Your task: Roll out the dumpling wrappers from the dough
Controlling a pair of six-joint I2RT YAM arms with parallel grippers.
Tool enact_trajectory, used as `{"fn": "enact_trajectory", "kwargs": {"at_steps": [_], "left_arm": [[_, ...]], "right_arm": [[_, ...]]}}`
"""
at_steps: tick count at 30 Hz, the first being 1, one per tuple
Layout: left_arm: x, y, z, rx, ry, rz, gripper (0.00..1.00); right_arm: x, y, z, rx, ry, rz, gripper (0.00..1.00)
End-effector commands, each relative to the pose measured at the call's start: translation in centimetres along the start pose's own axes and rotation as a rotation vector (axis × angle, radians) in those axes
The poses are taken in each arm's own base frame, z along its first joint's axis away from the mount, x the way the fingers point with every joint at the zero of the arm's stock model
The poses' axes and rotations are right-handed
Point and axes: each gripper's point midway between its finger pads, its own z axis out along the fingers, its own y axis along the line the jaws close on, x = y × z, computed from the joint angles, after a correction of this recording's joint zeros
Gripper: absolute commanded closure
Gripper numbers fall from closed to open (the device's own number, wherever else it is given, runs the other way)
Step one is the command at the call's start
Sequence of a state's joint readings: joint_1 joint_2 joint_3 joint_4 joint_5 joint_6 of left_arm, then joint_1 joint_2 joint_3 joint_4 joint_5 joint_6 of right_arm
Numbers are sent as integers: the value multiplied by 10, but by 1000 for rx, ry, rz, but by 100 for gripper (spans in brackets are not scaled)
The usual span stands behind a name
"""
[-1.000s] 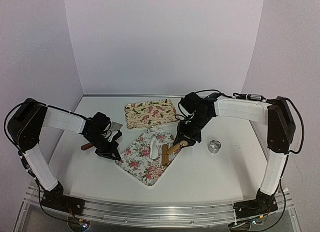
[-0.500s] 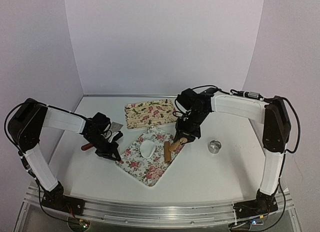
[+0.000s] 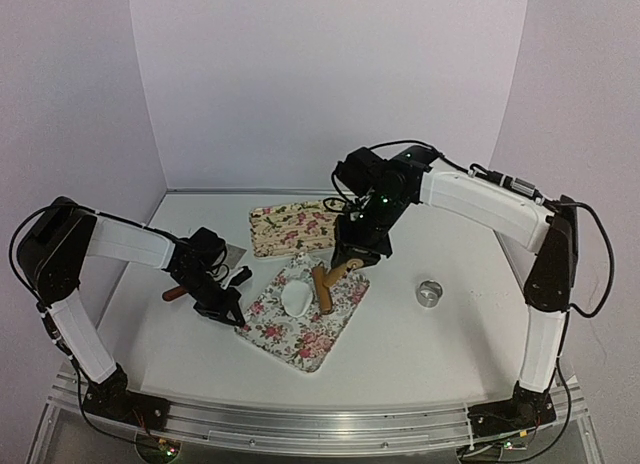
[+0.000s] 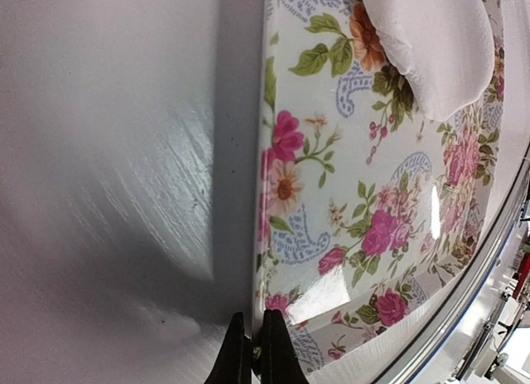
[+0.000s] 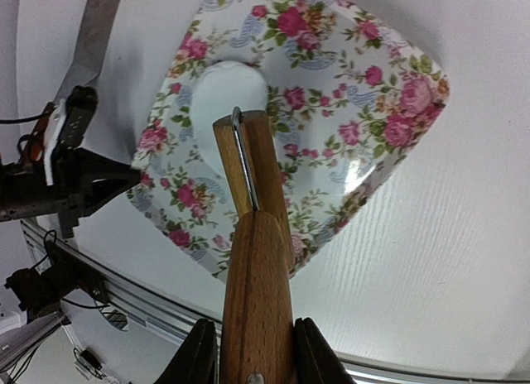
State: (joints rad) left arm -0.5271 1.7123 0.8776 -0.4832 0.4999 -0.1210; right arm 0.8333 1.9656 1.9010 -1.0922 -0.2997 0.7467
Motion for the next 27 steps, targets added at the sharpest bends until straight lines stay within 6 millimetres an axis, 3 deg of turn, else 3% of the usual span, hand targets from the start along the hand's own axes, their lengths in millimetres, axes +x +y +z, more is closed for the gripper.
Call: {"fn": "enact_trajectory", "kwargs": {"at_steps": [1,4,14,20,27], "left_arm": [[-10,-16,-5,36,-11,23,100],[-10,-19,-5,38,-12,28,100],[-11,-19,-5,31,-11,20,100],[-10,-18,-6,26,-13,19,100],[-10,-18,-5,25,-11,16,100]], "right_arm": [[8,54,-36,-159,-53,-56,100],[4,72,-27,-213,-59,-57,100],[-25,91,27,-209,-47,-60,100],[-29,66,48,-143,-23,33,100],[-20,38,75,-89,58,93,100]]}}
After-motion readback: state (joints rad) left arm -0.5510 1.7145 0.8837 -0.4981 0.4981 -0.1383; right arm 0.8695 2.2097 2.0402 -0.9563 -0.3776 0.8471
